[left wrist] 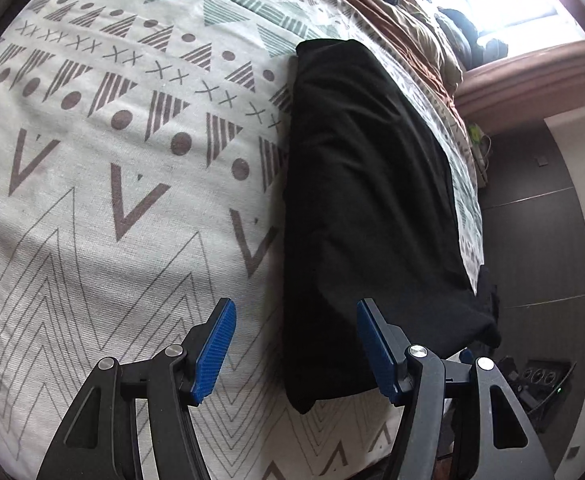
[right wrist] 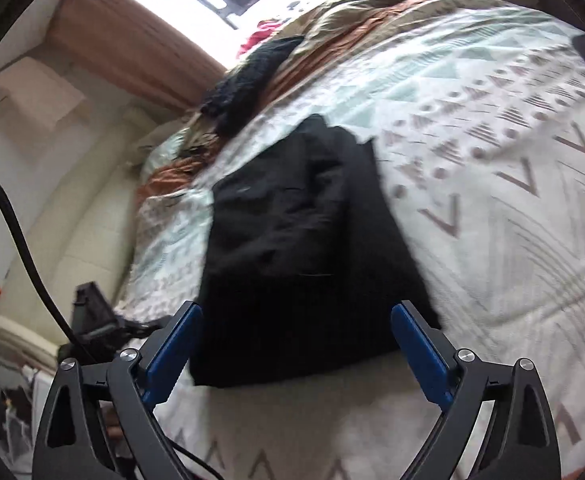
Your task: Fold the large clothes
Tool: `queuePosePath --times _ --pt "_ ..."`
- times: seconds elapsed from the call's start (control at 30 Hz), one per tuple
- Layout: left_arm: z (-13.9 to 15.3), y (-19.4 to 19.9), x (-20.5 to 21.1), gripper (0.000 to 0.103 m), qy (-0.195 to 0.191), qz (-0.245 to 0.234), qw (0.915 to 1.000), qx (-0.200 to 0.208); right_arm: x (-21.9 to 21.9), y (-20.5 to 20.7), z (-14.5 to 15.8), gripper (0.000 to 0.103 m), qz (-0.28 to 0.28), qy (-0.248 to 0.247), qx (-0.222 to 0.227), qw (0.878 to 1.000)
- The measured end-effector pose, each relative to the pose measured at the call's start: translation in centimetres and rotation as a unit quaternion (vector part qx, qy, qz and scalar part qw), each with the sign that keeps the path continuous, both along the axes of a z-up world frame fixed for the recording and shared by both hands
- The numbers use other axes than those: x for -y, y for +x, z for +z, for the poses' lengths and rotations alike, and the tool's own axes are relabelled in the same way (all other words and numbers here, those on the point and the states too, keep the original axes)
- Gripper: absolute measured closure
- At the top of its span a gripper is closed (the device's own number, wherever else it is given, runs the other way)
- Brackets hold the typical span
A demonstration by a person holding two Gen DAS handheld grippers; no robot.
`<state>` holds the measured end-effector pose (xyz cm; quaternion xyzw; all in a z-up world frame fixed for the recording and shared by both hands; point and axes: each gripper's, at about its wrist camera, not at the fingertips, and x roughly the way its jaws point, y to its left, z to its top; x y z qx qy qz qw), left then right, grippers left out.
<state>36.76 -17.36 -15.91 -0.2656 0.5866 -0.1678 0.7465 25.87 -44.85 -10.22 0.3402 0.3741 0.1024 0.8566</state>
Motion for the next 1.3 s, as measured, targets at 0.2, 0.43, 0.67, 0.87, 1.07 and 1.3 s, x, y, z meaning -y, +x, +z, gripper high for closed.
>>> queuePosePath --times 0.2,0.43,0.67,0.87,1.07,1.3 --pt "-0.2 -0.8 -1.1 0.039 -0.001 0.005 1.0000 -0.006 -3.1 3.6 -1.4 0.008 0.022 -0.018 -0.049 0.998" --pt "-0.2 -1.4 -2.3 0.039 -0.012 0.013 0.9998 -0.007 -4.4 5.4 -1.8 0.086 0.015 -0.033 -0.063 0.997" --pt "-0.2 -1.6 -0.3 0.039 -0.015 -0.011 0.9998 0.002 -3.3 3.1 0.2 0.096 0.017 -0.013 -0.027 0.999" --pt "-0.9 -1.8 1.5 0.039 -0.019 -0.037 0.9991 0.000 -1.6 1.8 -0.4 0.099 -0.006 0.012 -0.031 0.999" --pt "-0.3 -1.2 2.8 0.039 -0.025 -0.048 0.9985 0.008 0.3 0.4 -0.9 0.101 -0.040 0.056 -0.015 0.997" --pt "0.4 -0.7 4.6 0.039 -0.025 -0.065 0.9973 0.022 1.9 -1.2 -2.3 0.101 -0.056 0.100 -0.020 0.993"
